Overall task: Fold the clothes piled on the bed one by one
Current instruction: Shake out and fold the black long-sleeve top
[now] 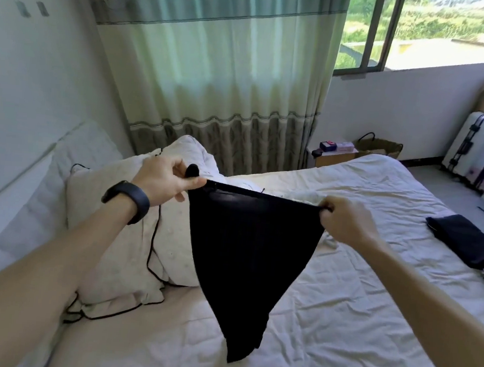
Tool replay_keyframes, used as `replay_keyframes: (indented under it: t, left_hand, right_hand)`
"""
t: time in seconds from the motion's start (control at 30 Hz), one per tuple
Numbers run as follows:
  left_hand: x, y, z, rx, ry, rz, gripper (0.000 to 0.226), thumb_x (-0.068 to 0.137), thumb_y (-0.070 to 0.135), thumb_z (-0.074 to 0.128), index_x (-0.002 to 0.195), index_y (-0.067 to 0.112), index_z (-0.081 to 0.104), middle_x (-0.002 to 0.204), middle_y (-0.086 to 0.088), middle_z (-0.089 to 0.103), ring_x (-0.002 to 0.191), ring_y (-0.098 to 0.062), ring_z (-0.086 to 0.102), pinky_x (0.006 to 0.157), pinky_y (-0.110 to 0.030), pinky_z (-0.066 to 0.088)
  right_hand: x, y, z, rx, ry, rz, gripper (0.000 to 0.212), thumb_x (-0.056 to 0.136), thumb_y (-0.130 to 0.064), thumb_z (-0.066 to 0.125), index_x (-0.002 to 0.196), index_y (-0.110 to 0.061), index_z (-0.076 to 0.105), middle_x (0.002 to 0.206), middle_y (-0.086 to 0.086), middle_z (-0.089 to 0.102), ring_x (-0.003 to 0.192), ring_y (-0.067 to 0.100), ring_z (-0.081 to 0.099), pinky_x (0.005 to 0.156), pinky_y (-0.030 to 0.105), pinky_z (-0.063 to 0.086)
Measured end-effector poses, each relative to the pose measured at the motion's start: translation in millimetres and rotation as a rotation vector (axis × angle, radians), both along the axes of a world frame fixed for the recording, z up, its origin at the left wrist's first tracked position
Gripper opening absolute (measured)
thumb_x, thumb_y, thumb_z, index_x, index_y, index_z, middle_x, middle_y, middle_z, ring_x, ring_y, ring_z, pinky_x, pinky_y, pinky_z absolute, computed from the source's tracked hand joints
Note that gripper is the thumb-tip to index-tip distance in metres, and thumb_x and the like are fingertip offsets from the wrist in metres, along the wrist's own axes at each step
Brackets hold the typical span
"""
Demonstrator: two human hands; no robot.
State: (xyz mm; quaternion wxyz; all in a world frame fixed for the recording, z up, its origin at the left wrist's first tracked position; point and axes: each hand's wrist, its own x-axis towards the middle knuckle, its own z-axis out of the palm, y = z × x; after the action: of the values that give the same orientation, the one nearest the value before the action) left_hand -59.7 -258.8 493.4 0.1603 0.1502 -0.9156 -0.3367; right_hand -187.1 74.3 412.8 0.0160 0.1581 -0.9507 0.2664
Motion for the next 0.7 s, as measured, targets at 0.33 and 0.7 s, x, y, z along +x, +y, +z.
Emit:
replay_keyframes:
  t: [0.33,0.7]
  left_hand:
    - [0,-7,6,-0.829,-0.644,-0.059,0.021,0.068,0.038,0.068,0.066,0.019,0.060,0.073,0.003,0.064,0.081,-0.021,0.063,0.062,-0.029,0.049]
    - [38,-71,14,-0.507,-0.477,0.352,0.038,0.064,0.048,0.040,0.100,0.051,0.050,0.111,-0.003,0.069,0.101,-0.031,0.062,0.099,-0.050,0.046]
  right_hand:
    - [-15,-76,62,-0.486,-0.389,-0.051,0.030,0.094,-0.019,0.037,0.118,-0.024,0.055,0.066,0.003,0.075,0.055,0.016,0.073,0.044,0.024,0.051]
    - [-26,-55,56,0.112,-0.068,0.159,0.015,0.078,-0.015,0.067,0.083,-0.027,0.062,0.091,-0.001,0.068,0.077,0.014,0.060,0.060,0.027,0.046]
